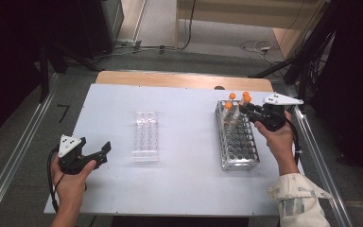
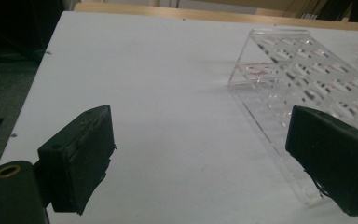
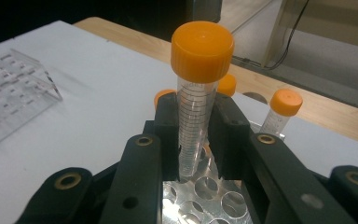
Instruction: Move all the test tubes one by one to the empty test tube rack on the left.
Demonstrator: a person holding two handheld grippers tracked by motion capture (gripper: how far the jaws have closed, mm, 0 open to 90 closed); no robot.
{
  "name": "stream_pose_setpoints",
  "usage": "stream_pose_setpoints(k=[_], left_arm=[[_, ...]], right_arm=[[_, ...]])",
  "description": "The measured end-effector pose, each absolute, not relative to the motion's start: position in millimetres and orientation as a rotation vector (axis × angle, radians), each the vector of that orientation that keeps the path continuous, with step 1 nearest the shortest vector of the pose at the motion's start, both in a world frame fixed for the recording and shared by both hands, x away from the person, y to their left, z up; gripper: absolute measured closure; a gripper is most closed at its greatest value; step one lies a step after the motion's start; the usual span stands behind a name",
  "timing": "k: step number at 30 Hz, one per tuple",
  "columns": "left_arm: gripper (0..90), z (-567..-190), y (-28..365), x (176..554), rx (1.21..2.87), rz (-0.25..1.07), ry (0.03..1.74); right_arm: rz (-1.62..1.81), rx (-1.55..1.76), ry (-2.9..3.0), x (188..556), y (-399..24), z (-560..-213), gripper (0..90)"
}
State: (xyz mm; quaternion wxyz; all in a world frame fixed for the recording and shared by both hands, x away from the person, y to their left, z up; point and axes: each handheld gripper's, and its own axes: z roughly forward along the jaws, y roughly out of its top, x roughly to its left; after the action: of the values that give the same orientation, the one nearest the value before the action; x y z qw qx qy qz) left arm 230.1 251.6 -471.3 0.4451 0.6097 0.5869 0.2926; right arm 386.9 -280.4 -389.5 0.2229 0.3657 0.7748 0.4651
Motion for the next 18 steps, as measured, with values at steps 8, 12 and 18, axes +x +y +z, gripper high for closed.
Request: stream_pose_setpoints(k=[8, 12, 18], left_arm=[[9.8, -443, 231, 239, 1.568, 0.665, 1.372], [10.2, -430, 223, 244, 1.572, 0.663, 1.331], [11.5, -412, 203, 251, 1.593, 0.654, 1.260]], right_arm=[[1.310, 0.955, 2.167, 370, -274, -378, 71.8], [1.313, 0.894, 2.201, 362, -259, -376, 71.8], [1.328, 0.821, 2.263, 354, -236, -379, 71.8]])
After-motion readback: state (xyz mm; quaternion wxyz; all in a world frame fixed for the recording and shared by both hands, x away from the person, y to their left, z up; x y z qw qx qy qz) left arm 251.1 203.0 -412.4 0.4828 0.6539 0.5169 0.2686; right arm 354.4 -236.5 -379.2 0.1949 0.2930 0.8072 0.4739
